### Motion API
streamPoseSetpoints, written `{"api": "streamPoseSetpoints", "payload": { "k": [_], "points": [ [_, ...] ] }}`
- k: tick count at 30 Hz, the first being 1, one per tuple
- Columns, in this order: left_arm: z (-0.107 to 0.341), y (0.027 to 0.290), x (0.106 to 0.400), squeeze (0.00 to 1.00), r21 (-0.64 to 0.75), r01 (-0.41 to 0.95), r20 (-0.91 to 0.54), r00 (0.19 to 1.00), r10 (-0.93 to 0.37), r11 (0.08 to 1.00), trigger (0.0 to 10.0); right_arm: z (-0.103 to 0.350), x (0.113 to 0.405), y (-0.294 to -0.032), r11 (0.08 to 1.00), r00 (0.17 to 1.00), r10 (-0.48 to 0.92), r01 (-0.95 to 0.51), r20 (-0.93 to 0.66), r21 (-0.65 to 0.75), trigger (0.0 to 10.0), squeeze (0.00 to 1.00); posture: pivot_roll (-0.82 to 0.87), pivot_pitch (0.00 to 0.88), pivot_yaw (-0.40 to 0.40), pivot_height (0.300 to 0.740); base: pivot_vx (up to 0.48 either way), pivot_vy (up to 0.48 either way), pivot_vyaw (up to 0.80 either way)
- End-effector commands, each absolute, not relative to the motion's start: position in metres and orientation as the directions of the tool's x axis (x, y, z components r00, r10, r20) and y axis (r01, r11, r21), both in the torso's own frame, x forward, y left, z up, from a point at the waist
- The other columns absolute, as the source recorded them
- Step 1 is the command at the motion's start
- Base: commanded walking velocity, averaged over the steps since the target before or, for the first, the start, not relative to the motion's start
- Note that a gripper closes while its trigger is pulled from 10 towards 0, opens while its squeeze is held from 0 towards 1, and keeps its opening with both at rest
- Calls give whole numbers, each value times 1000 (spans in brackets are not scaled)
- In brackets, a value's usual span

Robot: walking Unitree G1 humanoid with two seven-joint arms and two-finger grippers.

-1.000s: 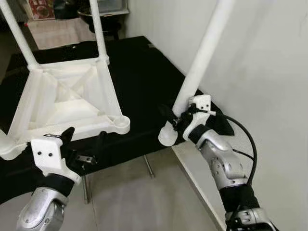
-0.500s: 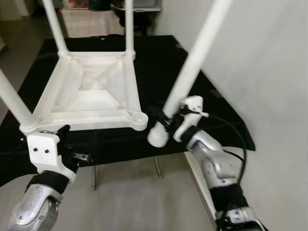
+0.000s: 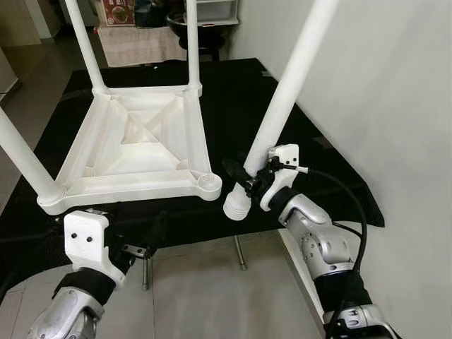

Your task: Building children table

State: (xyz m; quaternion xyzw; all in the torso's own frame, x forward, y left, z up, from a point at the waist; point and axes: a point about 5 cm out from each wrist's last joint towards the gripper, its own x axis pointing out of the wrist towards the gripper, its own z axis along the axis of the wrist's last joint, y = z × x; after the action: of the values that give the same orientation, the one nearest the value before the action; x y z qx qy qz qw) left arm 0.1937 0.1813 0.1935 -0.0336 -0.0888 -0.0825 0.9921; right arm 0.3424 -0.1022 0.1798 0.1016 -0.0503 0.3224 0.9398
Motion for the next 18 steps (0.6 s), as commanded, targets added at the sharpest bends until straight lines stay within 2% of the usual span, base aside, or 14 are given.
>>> {"api": "streamPoseSetpoints", "payload": {
  "k": [1,18],
  "points": [
    [192,182,194,0,-71,170,185,971,-154,983,10000,184,343,-103,767,784,594,-620,182,168,10000,0,-129,75,-72,740,0,0,0],
    [190,184,195,0,-67,178,172,971,-164,982,10000,182,343,-101,754,775,605,-632,183,182,10000,0,-126,67,-64,740,0,0,0]
  ]
}}
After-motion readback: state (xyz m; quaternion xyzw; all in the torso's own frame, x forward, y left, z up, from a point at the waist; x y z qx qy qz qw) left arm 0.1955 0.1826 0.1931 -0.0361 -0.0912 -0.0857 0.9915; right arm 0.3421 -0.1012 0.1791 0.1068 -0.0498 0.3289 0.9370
